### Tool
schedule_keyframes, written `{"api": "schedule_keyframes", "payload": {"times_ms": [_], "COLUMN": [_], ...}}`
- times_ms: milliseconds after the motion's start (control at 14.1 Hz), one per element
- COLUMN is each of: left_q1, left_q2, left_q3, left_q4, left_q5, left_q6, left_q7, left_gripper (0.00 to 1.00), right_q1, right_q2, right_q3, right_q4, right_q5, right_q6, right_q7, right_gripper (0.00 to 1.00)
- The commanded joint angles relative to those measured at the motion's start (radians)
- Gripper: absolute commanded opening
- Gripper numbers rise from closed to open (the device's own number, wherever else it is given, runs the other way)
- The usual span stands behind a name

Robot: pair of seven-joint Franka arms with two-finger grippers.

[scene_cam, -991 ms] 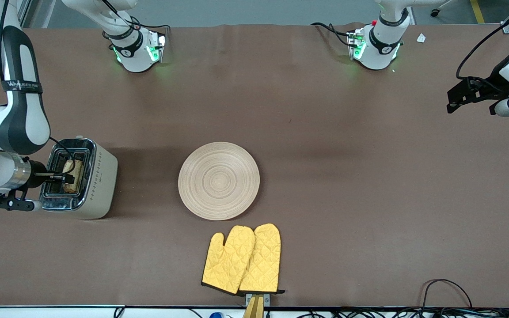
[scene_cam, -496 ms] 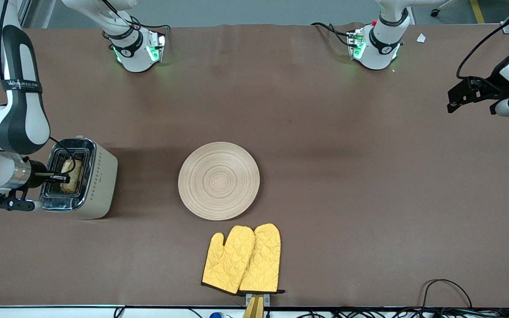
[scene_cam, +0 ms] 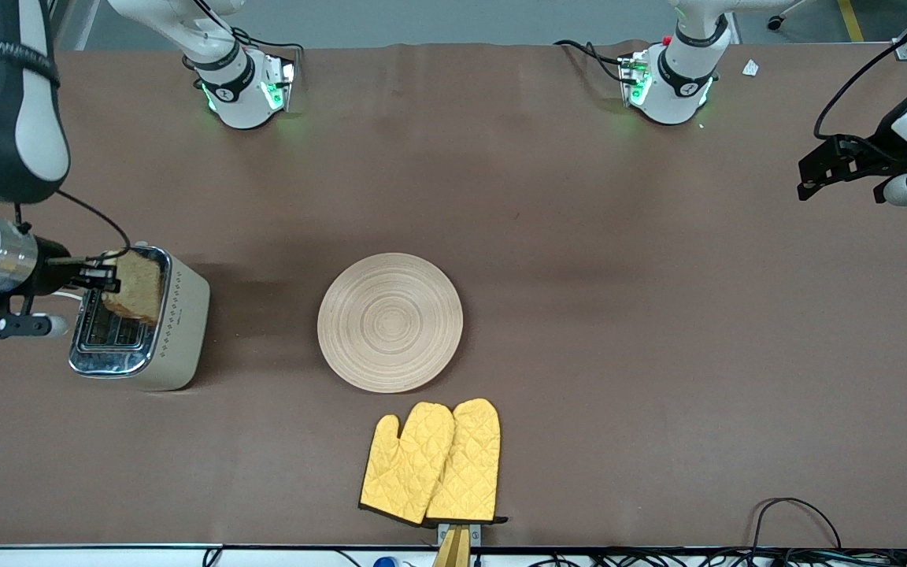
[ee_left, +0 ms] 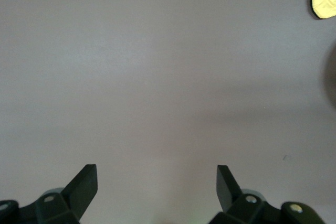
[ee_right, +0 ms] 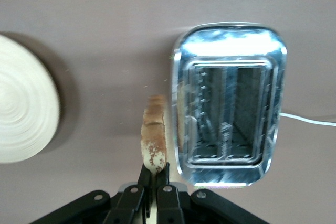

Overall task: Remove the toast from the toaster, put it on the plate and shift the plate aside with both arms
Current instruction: 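Lift the bread slice up out of the toaster with the right gripper, then carry the bread to the wooden plate and release it with the right gripper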

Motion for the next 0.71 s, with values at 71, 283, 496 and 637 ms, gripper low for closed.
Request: {"api": "schedule_keyframes", "payload": {"times_ms": [71,283,496,637], "left_q1": [0.003,0.001,-0.002,-0.003], "left_q2": [-0.005,-0.004,-0.004,0.001], "left_q3": [-0.003,-0.003,-0.003,-0.003], "left_q4": [0.014,0.014,0.014,0.014], "left_q5": [0.002,0.003,0.003,0.005], "left_q6": [-0.017,-0.013,-0.011,-0.004], "left_q7": [0.01,0.006,0.001,0.0], "left_gripper": [1.0,1.0,1.0,1.0], "right_q1": [0.128,0.201,0.225,0.241], "right_q2": [0.006,0.043,0.115,0.158], "right_q3": [-0.002,-0.002,-0.002,-0.002], "right_q4": [0.003,0.0,-0.011,-0.028], "right_q5": [0.019,0.101,0.231,0.325], "right_q6": [0.003,0.067,0.144,0.202], "right_q7": [0.175,0.187,0.189,0.204], "right_gripper": [0.04,0.04,0.04,0.04]}}
